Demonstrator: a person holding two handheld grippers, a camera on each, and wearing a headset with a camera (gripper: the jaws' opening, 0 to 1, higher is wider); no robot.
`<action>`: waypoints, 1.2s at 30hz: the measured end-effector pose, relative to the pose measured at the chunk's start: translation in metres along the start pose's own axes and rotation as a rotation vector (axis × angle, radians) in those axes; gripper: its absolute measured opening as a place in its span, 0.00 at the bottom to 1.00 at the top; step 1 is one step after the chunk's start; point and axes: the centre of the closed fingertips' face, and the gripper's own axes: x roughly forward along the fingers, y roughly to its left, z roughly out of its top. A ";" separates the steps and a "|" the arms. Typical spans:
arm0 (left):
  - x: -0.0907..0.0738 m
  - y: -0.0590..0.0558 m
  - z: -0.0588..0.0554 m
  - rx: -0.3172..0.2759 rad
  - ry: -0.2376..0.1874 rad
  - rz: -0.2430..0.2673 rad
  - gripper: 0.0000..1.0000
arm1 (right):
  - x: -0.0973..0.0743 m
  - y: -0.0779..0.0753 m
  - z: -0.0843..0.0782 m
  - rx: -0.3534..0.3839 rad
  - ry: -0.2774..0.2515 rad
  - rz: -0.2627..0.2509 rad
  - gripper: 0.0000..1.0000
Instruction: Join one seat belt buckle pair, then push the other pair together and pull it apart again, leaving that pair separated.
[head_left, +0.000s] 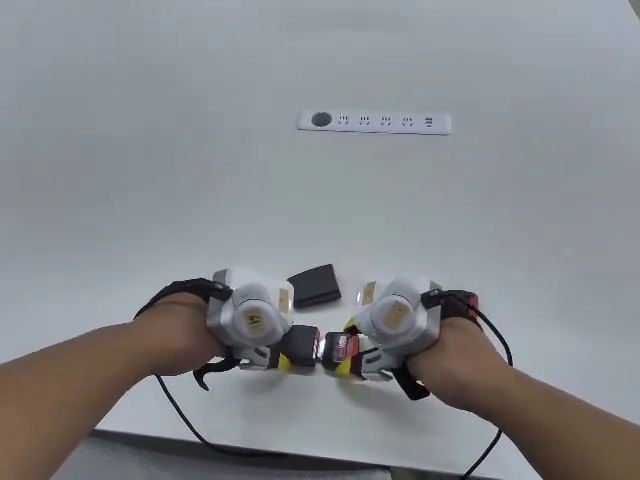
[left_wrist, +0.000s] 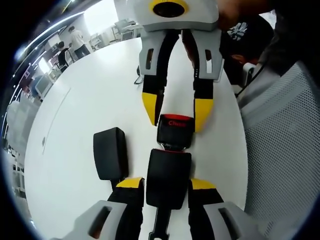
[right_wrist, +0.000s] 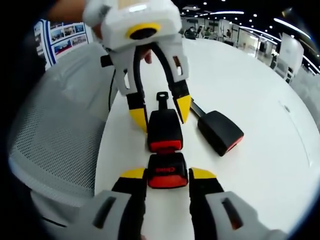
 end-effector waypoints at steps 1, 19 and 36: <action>-0.002 0.000 0.001 0.000 -0.003 0.003 0.35 | -0.004 -0.001 0.001 0.004 -0.009 -0.005 0.34; -0.017 0.053 0.036 0.068 -0.034 0.096 0.40 | -0.078 -0.065 -0.044 -0.020 0.009 -0.170 0.37; 0.014 0.085 0.024 0.084 0.031 0.042 0.37 | -0.110 -0.090 -0.116 0.050 0.102 -0.202 0.38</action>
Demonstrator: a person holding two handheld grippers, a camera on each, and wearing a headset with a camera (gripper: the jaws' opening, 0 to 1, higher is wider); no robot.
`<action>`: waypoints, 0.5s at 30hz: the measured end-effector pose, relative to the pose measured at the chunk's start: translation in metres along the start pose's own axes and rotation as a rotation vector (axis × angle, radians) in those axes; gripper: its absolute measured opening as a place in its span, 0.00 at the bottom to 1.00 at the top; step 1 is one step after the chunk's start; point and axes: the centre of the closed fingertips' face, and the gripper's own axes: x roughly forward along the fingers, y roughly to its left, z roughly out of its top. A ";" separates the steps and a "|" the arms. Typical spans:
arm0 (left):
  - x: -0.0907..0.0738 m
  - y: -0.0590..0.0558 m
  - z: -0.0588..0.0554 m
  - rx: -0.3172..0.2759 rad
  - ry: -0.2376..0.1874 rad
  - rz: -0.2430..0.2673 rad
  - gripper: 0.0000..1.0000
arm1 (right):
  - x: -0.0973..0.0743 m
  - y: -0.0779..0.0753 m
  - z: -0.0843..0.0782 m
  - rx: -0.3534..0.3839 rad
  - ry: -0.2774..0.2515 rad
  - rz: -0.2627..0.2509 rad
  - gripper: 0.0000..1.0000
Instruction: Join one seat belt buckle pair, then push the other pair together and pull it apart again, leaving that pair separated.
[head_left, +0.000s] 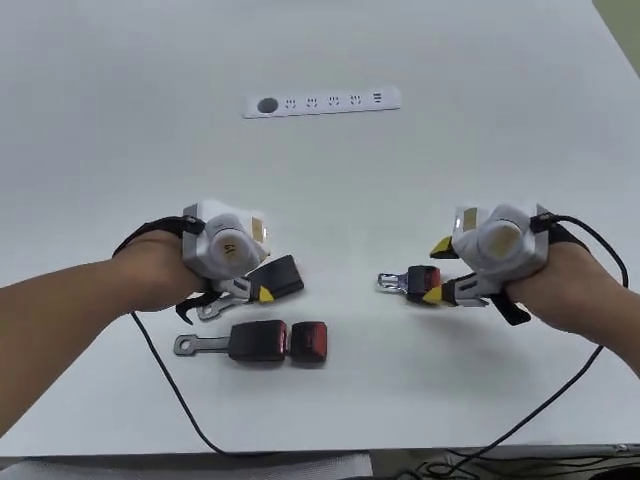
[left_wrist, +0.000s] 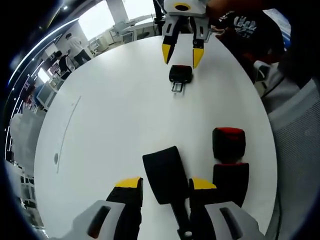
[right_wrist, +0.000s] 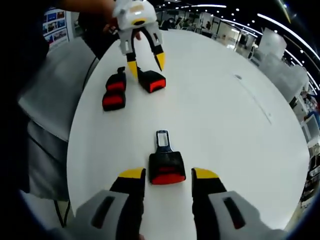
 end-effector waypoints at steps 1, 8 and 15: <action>0.001 -0.001 0.000 0.002 0.003 -0.007 0.37 | 0.003 0.001 -0.003 -0.002 0.006 0.008 0.38; 0.005 -0.007 0.000 0.026 0.017 -0.033 0.33 | 0.017 0.001 -0.008 -0.020 0.024 0.030 0.36; 0.010 -0.010 -0.003 0.054 0.025 -0.048 0.32 | 0.017 0.003 -0.005 -0.005 0.009 0.030 0.35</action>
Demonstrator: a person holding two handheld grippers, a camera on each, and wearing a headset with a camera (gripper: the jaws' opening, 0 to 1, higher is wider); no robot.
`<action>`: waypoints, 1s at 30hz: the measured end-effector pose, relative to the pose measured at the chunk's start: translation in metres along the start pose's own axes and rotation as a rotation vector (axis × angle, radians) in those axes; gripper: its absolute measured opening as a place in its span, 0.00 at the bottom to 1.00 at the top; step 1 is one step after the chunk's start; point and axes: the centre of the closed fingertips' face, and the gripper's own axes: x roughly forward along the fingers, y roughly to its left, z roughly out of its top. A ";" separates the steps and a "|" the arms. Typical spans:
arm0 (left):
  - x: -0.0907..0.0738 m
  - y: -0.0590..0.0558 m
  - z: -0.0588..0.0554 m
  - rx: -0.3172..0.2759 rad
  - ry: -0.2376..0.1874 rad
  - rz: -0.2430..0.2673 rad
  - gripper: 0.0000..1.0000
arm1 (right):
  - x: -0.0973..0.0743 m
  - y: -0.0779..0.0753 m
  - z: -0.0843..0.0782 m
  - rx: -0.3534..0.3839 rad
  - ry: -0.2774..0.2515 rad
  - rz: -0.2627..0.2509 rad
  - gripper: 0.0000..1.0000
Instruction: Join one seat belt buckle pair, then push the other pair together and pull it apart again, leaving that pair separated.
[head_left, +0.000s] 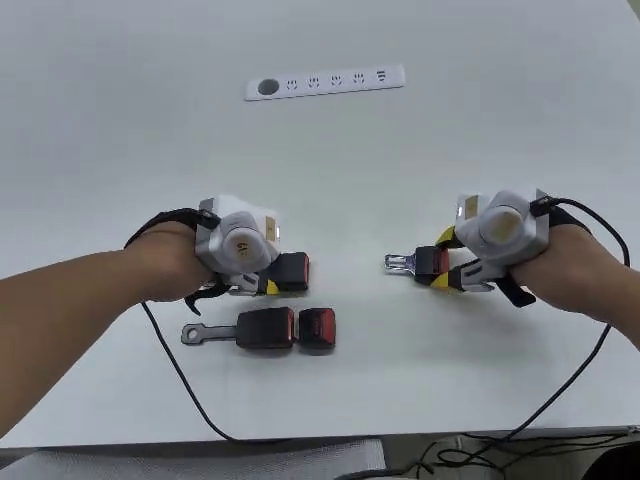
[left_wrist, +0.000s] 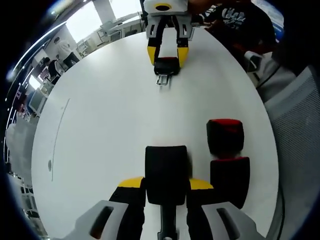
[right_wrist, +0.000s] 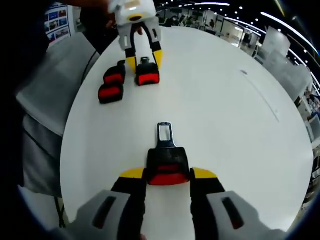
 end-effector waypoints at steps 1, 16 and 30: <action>0.000 0.000 0.000 -0.001 -0.001 -0.001 0.32 | 0.000 0.001 0.000 0.011 -0.001 -0.002 0.35; 0.008 0.001 -0.005 -0.002 -0.002 0.001 0.32 | 0.002 0.002 0.009 -0.064 0.046 0.022 0.34; 0.008 0.001 -0.005 -0.016 0.018 -0.005 0.32 | 0.031 0.010 0.052 -0.096 0.014 0.041 0.34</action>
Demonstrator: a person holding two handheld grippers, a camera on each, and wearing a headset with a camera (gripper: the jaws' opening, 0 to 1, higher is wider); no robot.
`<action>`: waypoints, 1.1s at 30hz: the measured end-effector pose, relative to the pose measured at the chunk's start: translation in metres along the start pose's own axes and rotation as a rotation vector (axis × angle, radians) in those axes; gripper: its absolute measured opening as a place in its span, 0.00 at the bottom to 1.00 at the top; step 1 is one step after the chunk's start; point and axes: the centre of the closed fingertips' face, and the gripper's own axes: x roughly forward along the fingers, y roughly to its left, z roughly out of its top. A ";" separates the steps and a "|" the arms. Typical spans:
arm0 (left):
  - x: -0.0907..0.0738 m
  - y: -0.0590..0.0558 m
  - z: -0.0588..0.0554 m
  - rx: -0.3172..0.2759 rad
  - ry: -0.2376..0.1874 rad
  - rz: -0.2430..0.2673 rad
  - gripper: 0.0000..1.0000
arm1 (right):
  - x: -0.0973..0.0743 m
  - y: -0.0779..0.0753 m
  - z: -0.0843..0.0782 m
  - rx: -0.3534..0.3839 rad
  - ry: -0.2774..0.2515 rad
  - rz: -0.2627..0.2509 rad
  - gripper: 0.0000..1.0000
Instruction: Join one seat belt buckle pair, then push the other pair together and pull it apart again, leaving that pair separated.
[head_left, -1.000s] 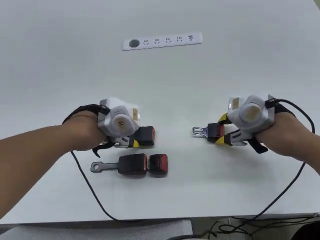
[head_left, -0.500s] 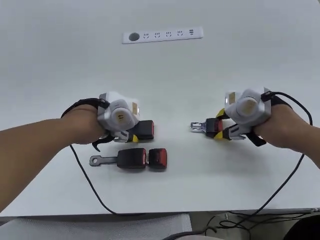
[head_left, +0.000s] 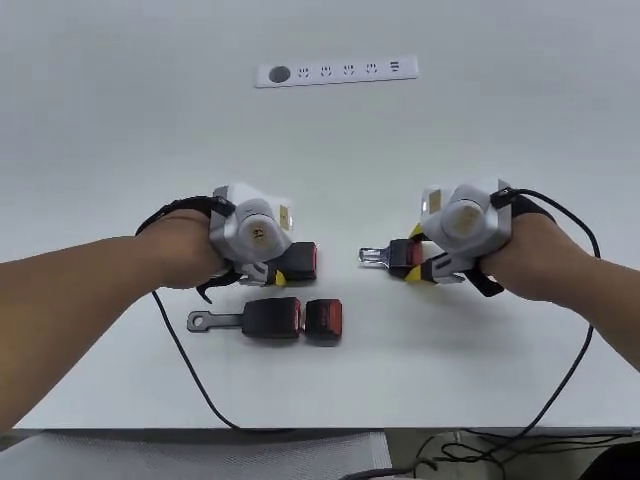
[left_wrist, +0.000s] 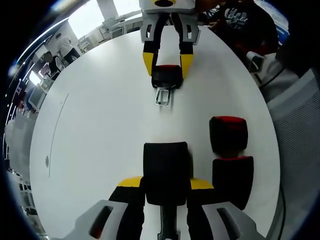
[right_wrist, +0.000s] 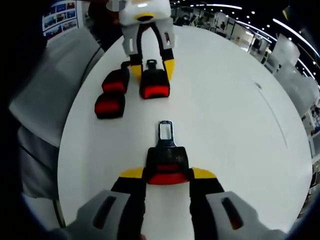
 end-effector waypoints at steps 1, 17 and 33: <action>0.000 0.000 0.000 -0.001 0.000 -0.001 0.32 | 0.002 0.001 0.004 -0.003 -0.004 0.004 0.34; 0.000 -0.001 -0.001 -0.012 0.003 -0.006 0.32 | 0.030 0.001 0.037 -0.047 -0.018 0.032 0.33; -0.001 -0.002 -0.001 0.012 0.009 -0.004 0.32 | 0.038 0.004 0.050 -0.071 -0.043 0.052 0.31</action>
